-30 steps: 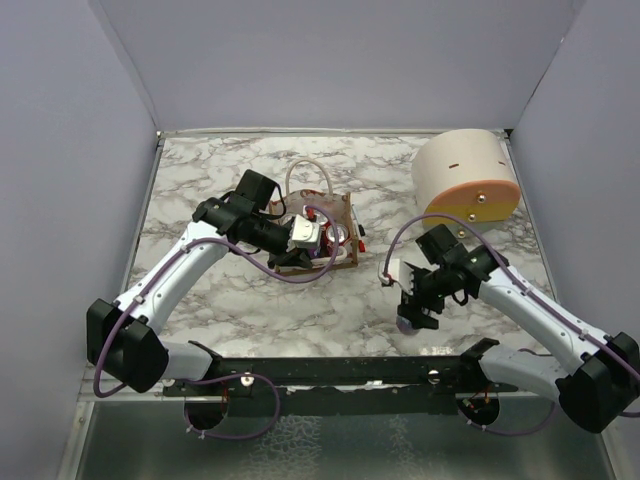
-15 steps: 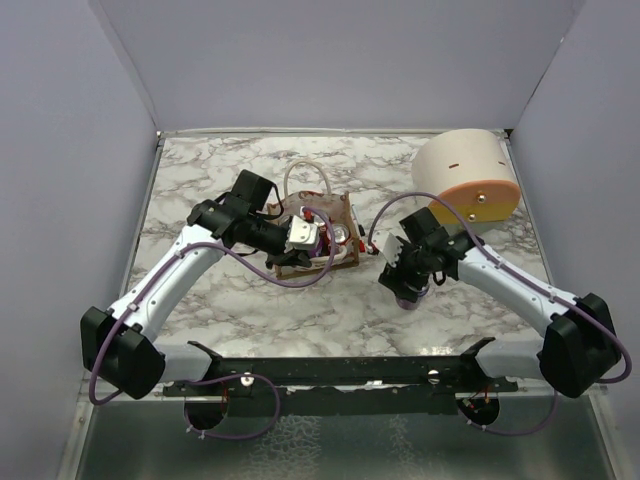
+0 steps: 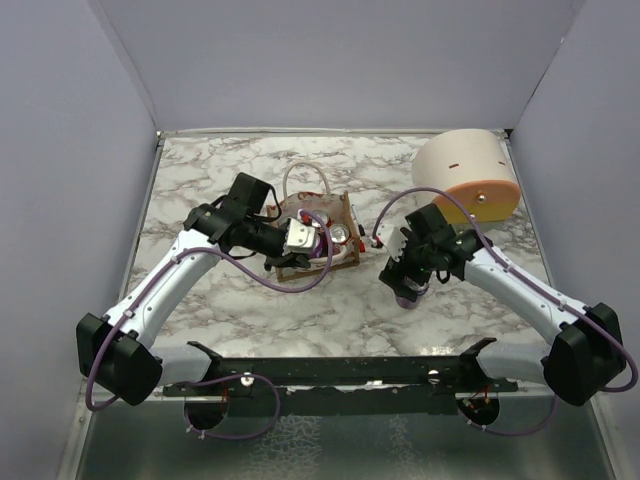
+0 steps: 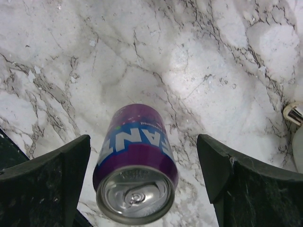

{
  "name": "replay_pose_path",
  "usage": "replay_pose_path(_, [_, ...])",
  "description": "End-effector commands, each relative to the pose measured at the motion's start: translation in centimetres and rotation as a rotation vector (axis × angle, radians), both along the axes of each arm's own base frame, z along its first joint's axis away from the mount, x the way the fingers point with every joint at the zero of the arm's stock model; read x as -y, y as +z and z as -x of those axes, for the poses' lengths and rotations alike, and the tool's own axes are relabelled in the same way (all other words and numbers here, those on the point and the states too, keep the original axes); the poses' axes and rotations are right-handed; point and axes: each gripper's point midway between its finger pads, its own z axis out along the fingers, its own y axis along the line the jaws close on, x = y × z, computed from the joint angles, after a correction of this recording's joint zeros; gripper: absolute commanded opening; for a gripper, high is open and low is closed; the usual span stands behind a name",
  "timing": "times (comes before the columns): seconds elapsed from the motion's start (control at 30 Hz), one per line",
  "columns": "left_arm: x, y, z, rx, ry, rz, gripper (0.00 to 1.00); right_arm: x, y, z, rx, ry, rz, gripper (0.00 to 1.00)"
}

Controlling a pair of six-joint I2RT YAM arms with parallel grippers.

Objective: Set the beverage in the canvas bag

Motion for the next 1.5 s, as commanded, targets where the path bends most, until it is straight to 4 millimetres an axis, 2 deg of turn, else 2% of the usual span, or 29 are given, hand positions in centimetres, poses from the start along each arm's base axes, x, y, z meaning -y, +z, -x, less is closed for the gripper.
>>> replay_pose_path(0.0, [0.2, 1.3, 1.2, 0.019, -0.036, 0.056, 0.0, 1.4, 0.6, 0.8, -0.002, 0.007, 0.013, 0.93])
replay_pose_path(0.2, [0.3, 1.3, 1.3, 0.02, -0.04, 0.061, 0.0, 2.9, 0.6, 1.6, -0.027, 0.019, 0.025, 0.92])
replay_pose_path(0.5, [0.3, 1.3, 1.2, 0.021, -0.04, 0.062, 0.0, 2.6, -0.2, 2.4, -0.072, 0.055, 0.005, 0.84])
replay_pose_path(0.77, [0.3, 1.3, 1.3, 0.024, -0.04, 0.064, 0.0, 2.6, 0.3, 2.3, -0.04, 0.029, -0.01, 0.7])
replay_pose_path(0.87, [0.2, 1.3, 1.4, 0.029, -0.04, 0.066, 0.0, 2.3, 1.0, 2.1, -0.026, 0.022, -0.031, 0.62])
replay_pose_path(1.17, [0.2, 1.3, 1.3, 0.024, -0.017, 0.068, 0.01, 0.8, 4.9, 0.7, 0.049, 0.035, -0.113, 0.41])
replay_pose_path(1.47, [0.1, 1.1, 1.2, 0.025, -0.014, 0.058, 0.01, -1.9, 13.1, -3.0, 0.257, 0.066, -0.251, 0.31])
